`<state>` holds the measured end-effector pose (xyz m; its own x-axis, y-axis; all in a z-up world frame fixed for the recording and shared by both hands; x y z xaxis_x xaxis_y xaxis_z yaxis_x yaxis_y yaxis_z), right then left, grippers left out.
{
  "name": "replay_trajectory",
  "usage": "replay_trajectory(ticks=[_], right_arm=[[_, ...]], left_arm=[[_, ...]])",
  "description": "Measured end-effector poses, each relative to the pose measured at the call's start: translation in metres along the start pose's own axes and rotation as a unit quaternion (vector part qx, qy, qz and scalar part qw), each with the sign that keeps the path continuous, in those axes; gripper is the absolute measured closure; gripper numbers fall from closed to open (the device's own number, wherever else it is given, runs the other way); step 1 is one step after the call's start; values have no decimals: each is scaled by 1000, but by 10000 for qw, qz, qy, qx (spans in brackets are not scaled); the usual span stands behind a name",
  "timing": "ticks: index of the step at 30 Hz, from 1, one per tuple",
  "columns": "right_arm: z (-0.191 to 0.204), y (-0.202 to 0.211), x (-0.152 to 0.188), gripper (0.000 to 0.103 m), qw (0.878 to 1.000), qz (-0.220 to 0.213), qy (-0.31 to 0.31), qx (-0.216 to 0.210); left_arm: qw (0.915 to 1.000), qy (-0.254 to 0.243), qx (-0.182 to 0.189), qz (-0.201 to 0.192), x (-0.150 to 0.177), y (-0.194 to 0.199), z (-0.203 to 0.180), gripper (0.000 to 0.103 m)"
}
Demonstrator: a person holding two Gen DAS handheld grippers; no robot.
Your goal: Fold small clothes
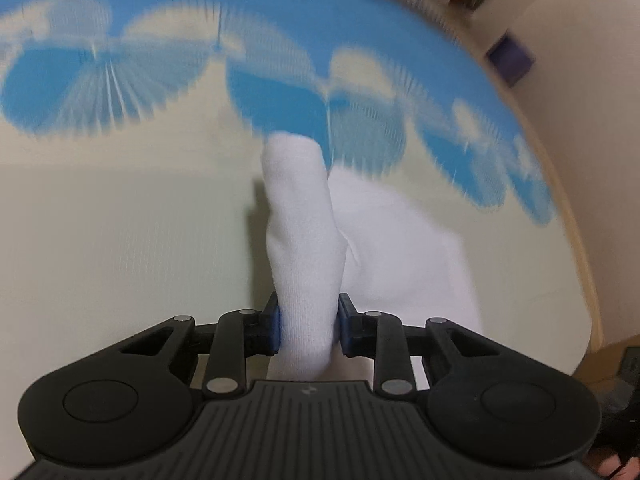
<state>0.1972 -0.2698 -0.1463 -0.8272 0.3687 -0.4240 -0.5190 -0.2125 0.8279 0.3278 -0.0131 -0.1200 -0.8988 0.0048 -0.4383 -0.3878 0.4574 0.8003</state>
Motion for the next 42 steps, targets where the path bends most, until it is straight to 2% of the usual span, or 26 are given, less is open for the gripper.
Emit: replay_trajectory(ticks=[3, 5, 6, 8, 10, 12, 13, 15, 16, 17, 18, 20, 24, 25, 26, 27, 28, 30, 32, 33, 34, 35, 37, 38, 39, 42], right_arm=[[27, 0, -16, 80, 9991, -288, 29, -317], [46, -3, -25, 79, 9978, -426, 100, -507], [51, -6, -27, 79, 9977, -442, 147, -494], [58, -17, -27, 78, 9984, -331, 285, -356], [57, -29, -20, 78, 9992, -76, 350, -150], [51, -38, -14, 76, 9992, 119, 386, 41], [48, -39, -13, 75, 9994, 174, 304, 53], [47, -39, -13, 72, 9995, 210, 214, 52], [46, -38, -13, 65, 9995, 241, 196, 63], [44, -36, -11, 58, 9994, 297, 161, 94], [43, -35, -8, 57, 9992, 355, 121, 119], [43, -35, 3, 56, 9985, 519, 114, 100], [43, -40, 22, 56, 9959, 858, 249, 159], [44, -40, 23, 56, 9955, 895, 262, 148], [43, -39, 24, 62, 9954, 913, 259, 144], [43, -38, 24, 72, 9955, 907, 240, 117], [44, -36, 22, 99, 9959, 869, 223, 62], [43, -29, 15, 99, 9977, 596, 271, 188], [38, -28, 12, 98, 9977, 529, 259, 338], [36, -30, 13, 98, 9974, 568, 249, 355], [35, -31, 14, 92, 9967, 581, 309, 470], [34, -30, 15, 75, 9954, 575, 428, 630], [32, -24, 15, 55, 9919, 535, 666, 936], [30, -17, 15, 53, 9900, 470, 791, 1074], [31, -9, 13, 52, 9880, 387, 944, 1158], [37, 29, 5, 46, 9738, -174, 1642, 1565]], left_arm=[[9981, -140, 39, -596, -23, 29, 13, 70], [9946, -83, -257, -999, -36, 45, 32, 64], [9926, 31, -400, -1147, -39, 54, 42, 58], [9923, 292, -233, -1182, -38, 63, 54, 56], [9953, 350, 68, -898, -29, 61, 55, 57], [9995, 84, 148, -277, -10, 45, 50, 58], [9999, -135, 36, 87, 4, 32, 49, 61], [9951, -541, -485, 675, 31, 6, 52, 62], [9919, -714, -735, 747, 38, 0, 54, 61], [9920, -707, -788, 684, 40, 0, 54, 60], [9939, -527, -729, 633, 39, 3, 54, 56], [9970, -25, -490, 598, 40, 10, 60, 52], [9933, 183, -762, 854, 57, 10, 73, 44], [9928, 268, -706, 925, 63, 10, 75, 52], [9925, 290, -628, 1009, 68, 8, 73, 60], [9927, 218, -652, 992, 73, 8, 71, 68], [9935, 117, -696, 891, 74, 10, 67, 74], [9948, 65, -575, 838, 79, 12, 61, 76], [9946, 251, -525, 865, 86, 9, 65, 76], [9943, 314, -545, 866, 89, 8, 67, 72], [9936, 330, -639, 868, 90, 10, 68, 63], [9924, 300, -815, 876, 90, 14, 68, 58], [9888, 105, -1295, 730, 89, 31, 63, 56], [9876, -40, -1455, 596, 88, 42, 57, 54], [9866, -224, -1558, 428, 87, 57, 49, 45], [9807, -736, -1801, -215, 92, 102, 16, 13]])
Point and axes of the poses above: each gripper's, at about its wrist camera, not at the fingertips, and y roughly against the way its jaws point, z to its left, x to its underside, the point moved 8 cm from there along -y, roughly the way its jaws point, and after that the axes turned 1 degree about y, right-handed, at the moved point
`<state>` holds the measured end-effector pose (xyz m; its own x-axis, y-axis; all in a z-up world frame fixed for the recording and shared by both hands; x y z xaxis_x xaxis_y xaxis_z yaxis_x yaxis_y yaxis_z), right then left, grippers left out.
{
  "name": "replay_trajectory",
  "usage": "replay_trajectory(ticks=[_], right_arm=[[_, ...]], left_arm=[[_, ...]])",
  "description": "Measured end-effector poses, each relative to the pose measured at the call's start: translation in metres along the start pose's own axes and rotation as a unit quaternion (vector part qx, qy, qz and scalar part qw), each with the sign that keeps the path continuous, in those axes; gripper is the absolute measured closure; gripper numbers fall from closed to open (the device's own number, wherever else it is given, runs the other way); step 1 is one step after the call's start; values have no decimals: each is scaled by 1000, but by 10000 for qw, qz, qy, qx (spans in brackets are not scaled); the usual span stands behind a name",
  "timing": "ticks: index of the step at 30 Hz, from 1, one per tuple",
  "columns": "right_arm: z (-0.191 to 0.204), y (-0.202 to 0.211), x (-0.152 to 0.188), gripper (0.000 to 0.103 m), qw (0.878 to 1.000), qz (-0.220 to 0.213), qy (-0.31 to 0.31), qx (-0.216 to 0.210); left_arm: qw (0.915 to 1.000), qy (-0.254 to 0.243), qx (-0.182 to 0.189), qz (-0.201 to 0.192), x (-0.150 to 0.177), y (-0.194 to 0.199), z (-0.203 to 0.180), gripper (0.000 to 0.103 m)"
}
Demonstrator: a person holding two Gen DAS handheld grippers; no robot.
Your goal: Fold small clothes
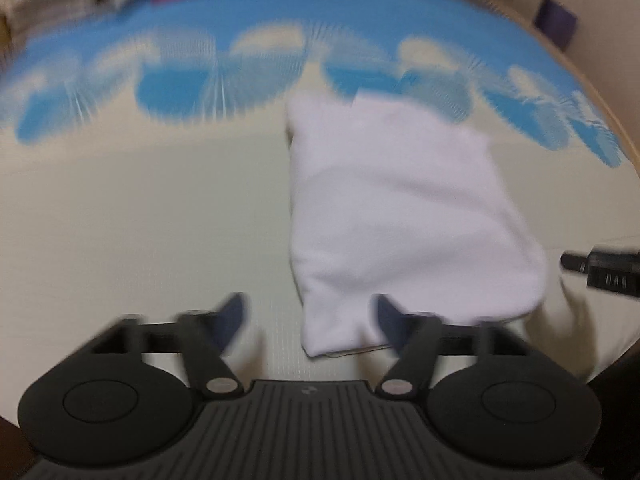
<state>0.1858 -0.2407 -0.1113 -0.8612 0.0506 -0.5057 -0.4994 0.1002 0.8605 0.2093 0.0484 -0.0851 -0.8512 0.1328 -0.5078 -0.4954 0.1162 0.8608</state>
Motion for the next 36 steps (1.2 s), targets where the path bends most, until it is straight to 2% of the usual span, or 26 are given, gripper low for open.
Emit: replay_trajectory(ticks=[2, 5, 7, 9, 13, 15, 18, 23, 28, 32, 36], right_arm=[[-5, 36, -3, 31, 9982, -560, 194, 115], [-14, 86, 1, 14, 9928, -1181, 185, -117], [-19, 117, 12, 8, 9869, -1593, 142, -209], [-24, 136, 25, 4, 9830, -1815, 77, -280], [-26, 158, 59, 3, 9763, -2104, -191, -465], [-23, 166, 69, 3, 9745, -2153, -276, -578], [-12, 171, 79, 3, 9745, -2198, -157, -413], [0, 171, 87, 3, 9746, -2205, 110, -377], [-2, 152, 88, 3, 9813, -1904, 33, -272], [-3, 139, 90, 3, 9855, -1633, -209, -406], [-8, 134, 91, 3, 9863, -1548, -381, -419]], left_arm=[[9983, -191, -233, -489, 5, 35, -15, 9], [9927, -226, -425, -1110, 22, 84, -35, 8], [9889, -135, -471, -1400, 36, 108, -48, 0], [9862, -4, -518, -1573, 50, 128, -56, 1], [9851, 193, -451, -1647, 78, 145, -68, 1], [9855, 235, -583, -1576, 98, 141, -67, 1], [9892, 75, -607, -1334, 117, 133, -66, 1], [9847, 126, -692, -1592, 109, 131, -49, 1], [9868, 358, -625, -1450, 102, 114, -43, 1], [9889, 298, -614, -1322, 101, 104, -45, 1], [9901, 245, -553, -1266, 104, 101, -50, 1]])
Point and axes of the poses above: each gripper's, at about its wrist camera, not at the fingertips, and y roughly against the way its jaws point, z to its left, x to its underside, the point moved 8 cm from there along -y, roughly the way its jaws point, and after that the axes turned 1 degree about y, right-handed, at the moved point
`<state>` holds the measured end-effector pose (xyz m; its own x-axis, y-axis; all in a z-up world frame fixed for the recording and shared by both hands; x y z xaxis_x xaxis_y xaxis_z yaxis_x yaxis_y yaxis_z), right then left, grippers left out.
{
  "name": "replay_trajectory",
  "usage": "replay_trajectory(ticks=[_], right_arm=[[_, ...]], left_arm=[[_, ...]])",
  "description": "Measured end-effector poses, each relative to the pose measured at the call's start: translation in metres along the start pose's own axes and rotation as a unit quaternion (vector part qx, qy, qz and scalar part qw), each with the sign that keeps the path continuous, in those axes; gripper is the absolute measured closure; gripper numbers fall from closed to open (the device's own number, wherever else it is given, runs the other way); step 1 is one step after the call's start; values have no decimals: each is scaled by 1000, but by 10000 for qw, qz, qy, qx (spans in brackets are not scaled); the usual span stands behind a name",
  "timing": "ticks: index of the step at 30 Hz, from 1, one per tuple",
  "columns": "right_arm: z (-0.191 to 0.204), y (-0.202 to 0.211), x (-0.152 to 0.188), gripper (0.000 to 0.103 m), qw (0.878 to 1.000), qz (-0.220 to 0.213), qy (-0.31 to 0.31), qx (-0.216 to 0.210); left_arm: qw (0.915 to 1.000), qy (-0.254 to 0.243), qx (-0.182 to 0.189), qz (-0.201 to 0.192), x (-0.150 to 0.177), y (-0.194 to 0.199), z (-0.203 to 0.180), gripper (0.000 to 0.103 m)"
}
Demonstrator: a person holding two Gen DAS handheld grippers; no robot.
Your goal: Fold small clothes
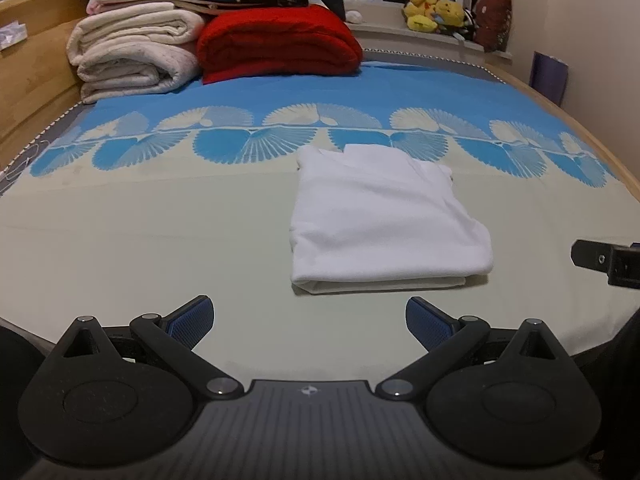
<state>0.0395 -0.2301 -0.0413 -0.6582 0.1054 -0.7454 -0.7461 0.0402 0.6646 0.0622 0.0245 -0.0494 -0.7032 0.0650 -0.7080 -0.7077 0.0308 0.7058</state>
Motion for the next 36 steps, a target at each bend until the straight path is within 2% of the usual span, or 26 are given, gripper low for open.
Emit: replay_trajectory(ticks=[14, 36], right_arm=[[9, 3, 1, 3, 9993, -99, 348, -58], [14, 2, 3, 3, 9991, -40, 410, -50]], left_arm=[[10000, 51, 56, 33, 1, 0, -3, 1], [9997, 135, 180, 135, 2, -4, -1, 1]])
Point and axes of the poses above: each gripper's, at about its wrist camera, not at the fingertips, and y roughly against the way its jaws point, z to its left, x to its underside, the point moved 8 cm from there along -y, roughly the way its jaws point, and after that the axes turned 1 degree about y, right-handed, at the moved point
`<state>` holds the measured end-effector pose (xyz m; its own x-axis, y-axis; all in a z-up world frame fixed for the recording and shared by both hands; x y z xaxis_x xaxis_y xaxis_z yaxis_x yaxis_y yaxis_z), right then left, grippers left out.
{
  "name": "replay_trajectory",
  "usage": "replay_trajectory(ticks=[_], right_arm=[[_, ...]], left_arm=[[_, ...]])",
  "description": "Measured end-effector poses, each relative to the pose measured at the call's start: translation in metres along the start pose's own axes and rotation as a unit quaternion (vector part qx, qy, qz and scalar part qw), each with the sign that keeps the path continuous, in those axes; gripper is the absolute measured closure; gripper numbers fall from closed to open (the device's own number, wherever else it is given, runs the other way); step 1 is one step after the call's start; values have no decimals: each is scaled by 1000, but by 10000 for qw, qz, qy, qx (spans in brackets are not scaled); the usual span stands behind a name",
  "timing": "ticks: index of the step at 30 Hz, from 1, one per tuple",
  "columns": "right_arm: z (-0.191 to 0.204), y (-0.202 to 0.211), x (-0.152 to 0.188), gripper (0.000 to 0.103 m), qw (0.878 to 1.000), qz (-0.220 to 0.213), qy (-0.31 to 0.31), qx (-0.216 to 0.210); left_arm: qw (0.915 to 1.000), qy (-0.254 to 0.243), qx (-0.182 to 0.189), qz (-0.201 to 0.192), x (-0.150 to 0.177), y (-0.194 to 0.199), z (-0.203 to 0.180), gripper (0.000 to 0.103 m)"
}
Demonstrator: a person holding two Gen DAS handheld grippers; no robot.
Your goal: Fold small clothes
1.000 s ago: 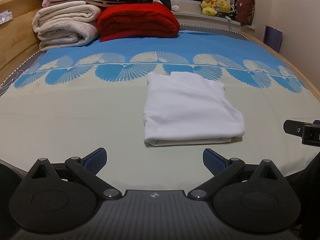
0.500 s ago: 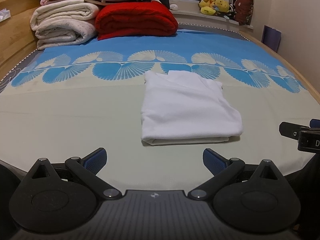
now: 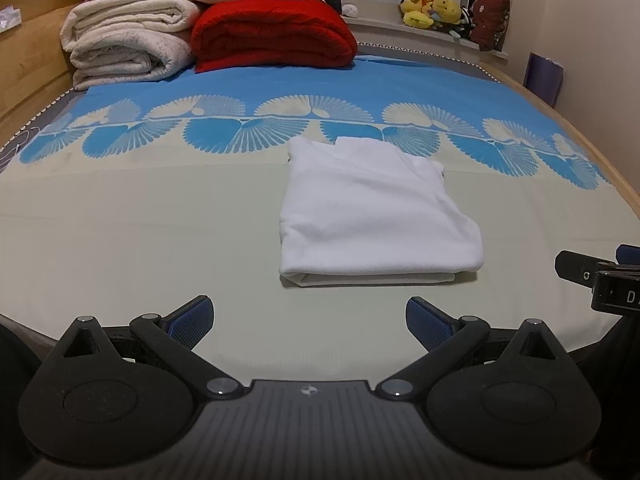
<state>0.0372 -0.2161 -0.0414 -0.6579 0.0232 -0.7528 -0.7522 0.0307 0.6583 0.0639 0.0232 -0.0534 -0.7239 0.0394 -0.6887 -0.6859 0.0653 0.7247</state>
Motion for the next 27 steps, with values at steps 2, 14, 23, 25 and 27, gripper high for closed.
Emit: replay_trajectory(ticks=[2, 14, 23, 25, 27], right_arm=[[0, 0, 0, 3, 10000, 4, -3, 2], [2, -1, 3, 3, 10000, 43, 51, -6], [2, -1, 4, 3, 9999, 60, 85, -11], [2, -1, 4, 3, 9999, 66, 101, -15], [2, -1, 4, 3, 9999, 66, 98, -14]], left_arm=[[10000, -6, 14, -1, 0, 0, 0, 1], [10000, -17, 41, 8, 1, -1, 0, 1], [10000, -19, 43, 9, 1, -2, -1, 1], [10000, -20, 45, 7, 1, -2, -1, 1], [10000, -23, 42, 9, 1, -2, -1, 1]])
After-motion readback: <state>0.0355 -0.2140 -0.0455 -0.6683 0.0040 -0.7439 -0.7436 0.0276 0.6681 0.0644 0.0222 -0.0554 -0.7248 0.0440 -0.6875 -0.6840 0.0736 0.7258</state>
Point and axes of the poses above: each gripper's, at about its wrist camera, not at the fingertips, and y roughly against the way its jaws point, z to its left, x to its underside, the point moved 8 cm from there along -y, roughly the way its jaws point, and after that the axes turned 1 degree about y, right-handed, at the moved point
